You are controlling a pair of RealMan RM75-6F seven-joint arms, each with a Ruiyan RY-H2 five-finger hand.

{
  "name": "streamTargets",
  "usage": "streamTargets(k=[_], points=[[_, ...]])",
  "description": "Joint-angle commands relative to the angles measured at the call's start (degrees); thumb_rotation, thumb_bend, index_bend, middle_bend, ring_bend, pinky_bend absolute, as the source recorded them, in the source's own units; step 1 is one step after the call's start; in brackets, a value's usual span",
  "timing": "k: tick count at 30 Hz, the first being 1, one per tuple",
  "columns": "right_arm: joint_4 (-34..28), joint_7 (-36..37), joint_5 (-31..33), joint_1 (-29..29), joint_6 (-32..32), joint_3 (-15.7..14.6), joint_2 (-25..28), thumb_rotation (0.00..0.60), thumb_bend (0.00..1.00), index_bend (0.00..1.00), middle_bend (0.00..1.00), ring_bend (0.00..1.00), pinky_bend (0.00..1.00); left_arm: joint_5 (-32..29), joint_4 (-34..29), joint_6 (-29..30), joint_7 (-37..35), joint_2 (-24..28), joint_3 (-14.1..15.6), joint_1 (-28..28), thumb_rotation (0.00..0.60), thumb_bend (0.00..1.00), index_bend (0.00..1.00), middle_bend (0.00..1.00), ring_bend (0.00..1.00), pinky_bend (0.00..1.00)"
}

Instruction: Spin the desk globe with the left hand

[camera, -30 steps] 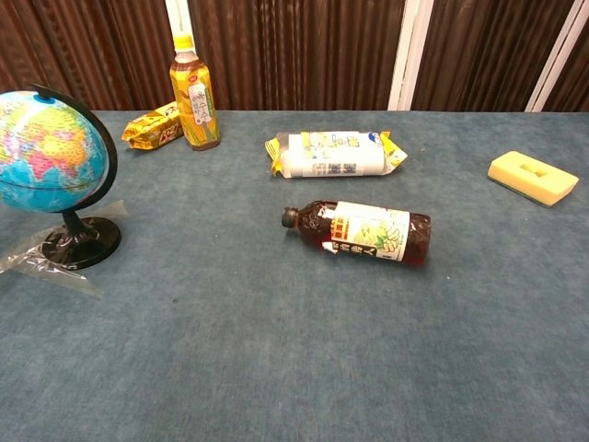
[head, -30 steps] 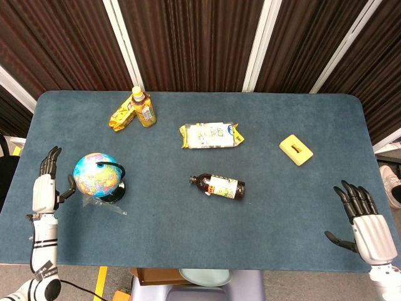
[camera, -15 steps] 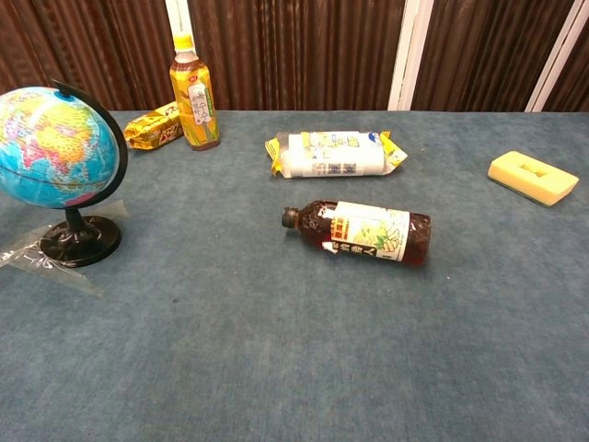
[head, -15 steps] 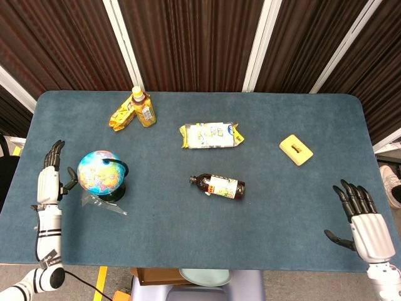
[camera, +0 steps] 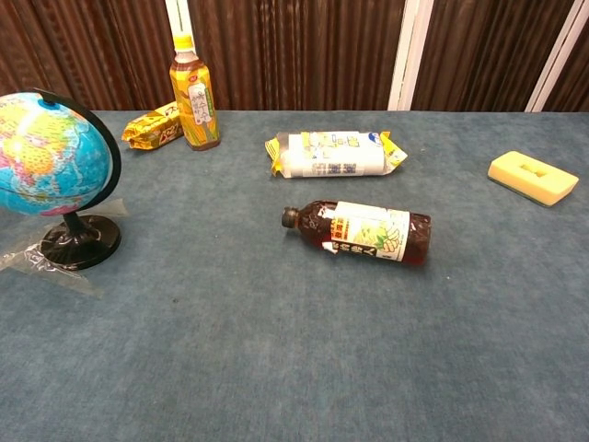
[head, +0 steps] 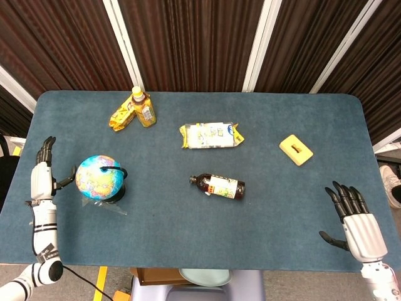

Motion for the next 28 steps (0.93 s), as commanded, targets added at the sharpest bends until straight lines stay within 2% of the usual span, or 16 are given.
streamTargets(k=[1,3,5,9,15,17,19,23,26,28], points=[[-0.03,-0.19,-0.14,0.02,-0.01,-0.09,-0.07,0.600,0.15,0.00,0.00,0.00,0.00,0.02,1.03,0.87,0.76,0.24,0.04,0.36,0.600,0.34,0.00,0.00,0.00,0.00],[-0.06,-0.25,-0.18,0.04,-0.08,-0.16,-0.06,0.600,0.15,0.00,0.00,0.00,0.00,0.67,1.19,1.41,0.28,1.12,0.62,1.02,0.600,0.34,0.00,0.00,0.00,0.00],[-0.15,-0.39,-0.12,0.06,-0.18,-0.19,0.03,0.600,0.15,0.00,0.00,0.00,0.00,1.52,-0.66,0.06,-3.26,3.45,2.00,2.31,0.600,0.34,0.00,0.00,0.00,0.00],[-0.42,-0.02,-0.13,0.05,-0.21,-0.29,0.31,0.600,0.15,0.00,0.00,0.00,0.00,3.81,-7.67,-5.04,-10.51,11.72,6.45,5.49,0.600,0.34,0.00,0.00,0.00,0.00],[-0.93,0.50,-0.12,0.00,-0.26,-0.48,0.77,0.600,0.15,0.00,0.00,0.00,0.00,9.26,-16.14,-3.62,-13.74,20.79,13.30,10.94,0.600,0.36,0.00,0.00,0.00,0.00],[-0.89,0.49,-0.24,0.10,-0.48,-0.58,0.83,0.600,0.15,0.00,0.00,0.00,0.00,12.29,-18.89,-3.20,-10.77,23.72,15.62,11.36,0.600,0.36,0.00,0.00,0.00,0.00],[-1.13,0.58,-0.30,0.23,-1.09,-0.91,1.07,0.600,0.15,0.00,0.00,0.00,0.00,14.21,-20.44,-1.39,-6.09,24.73,16.40,11.60,0.600,0.36,0.00,0.00,0.00,0.00],[-1.83,0.53,-0.65,0.35,-1.57,-1.34,1.74,0.600,0.15,0.00,0.00,0.00,0.00,15.63,-20.72,1.21,9.34,23.54,17.38,12.02,0.600,0.37,0.00,0.00,0.00,0.00],[-1.85,0.61,-0.13,0.39,-1.74,-1.16,1.78,0.600,0.15,0.00,0.00,0.00,0.00,15.74,-21.17,2.23,14.39,22.50,17.44,12.11,0.600,0.37,0.00,0.00,0.00,0.00],[-1.75,0.55,0.35,0.55,-2.20,-1.03,1.73,0.600,0.15,0.00,0.00,0.00,0.00,15.93,-21.36,2.91,15.27,22.20,17.45,12.22,0.600,0.37,0.00,0.00,0.00,0.00]])
